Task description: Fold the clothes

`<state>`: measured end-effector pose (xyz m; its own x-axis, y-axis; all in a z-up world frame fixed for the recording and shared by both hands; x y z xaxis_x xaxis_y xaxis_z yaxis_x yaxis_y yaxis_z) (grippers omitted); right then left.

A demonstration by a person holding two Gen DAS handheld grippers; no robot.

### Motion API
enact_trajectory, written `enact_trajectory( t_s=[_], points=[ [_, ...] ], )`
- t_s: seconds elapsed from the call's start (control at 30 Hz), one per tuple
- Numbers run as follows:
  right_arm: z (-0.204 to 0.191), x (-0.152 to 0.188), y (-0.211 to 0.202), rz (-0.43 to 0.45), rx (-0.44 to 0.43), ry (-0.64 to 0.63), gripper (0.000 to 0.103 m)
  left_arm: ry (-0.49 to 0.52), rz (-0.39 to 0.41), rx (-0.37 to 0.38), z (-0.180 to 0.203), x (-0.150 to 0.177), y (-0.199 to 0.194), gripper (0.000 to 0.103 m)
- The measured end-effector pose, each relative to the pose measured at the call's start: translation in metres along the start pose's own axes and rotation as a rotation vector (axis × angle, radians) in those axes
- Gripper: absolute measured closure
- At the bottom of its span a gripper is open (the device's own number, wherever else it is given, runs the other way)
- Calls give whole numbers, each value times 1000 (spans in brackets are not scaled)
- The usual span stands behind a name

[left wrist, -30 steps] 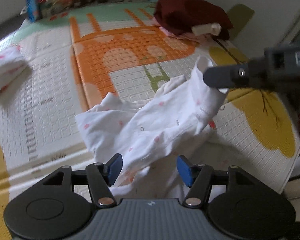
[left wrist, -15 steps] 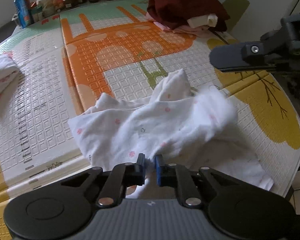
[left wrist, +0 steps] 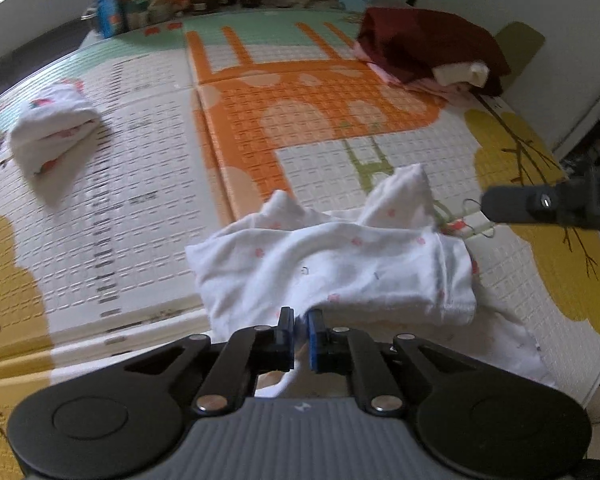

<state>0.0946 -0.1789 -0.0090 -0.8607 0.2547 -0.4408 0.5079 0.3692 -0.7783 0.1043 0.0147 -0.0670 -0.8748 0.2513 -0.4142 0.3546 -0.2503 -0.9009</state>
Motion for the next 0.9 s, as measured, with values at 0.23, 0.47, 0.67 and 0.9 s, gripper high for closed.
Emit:
enact_trajectory(
  t_s=[0.23,0.47,0.67,0.9],
  points=[
    [9,6,9,-27,41,2,98,-80,-17,-31,-24,7,-1,95],
    [19,15,20,-59,84,5,98,-111,-55,-41,-33,17,8,83],
    [31,20,27,-80,108,17,94,-111,-35,-31,-31,20,-1,66],
    [42,13,33,-94,121,38,87,-102,-41,-9,-28,26,-13,50]
  ],
)
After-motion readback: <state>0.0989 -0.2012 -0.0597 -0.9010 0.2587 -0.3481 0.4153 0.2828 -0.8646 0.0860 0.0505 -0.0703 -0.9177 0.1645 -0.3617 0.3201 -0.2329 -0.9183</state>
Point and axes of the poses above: each gripper's, at about its wrist camera, not at the fingertips, and y roughly the way its jaws point, z to its right, x to its underside, the point moved 5 cm from there along y, roughly the way its jaws point
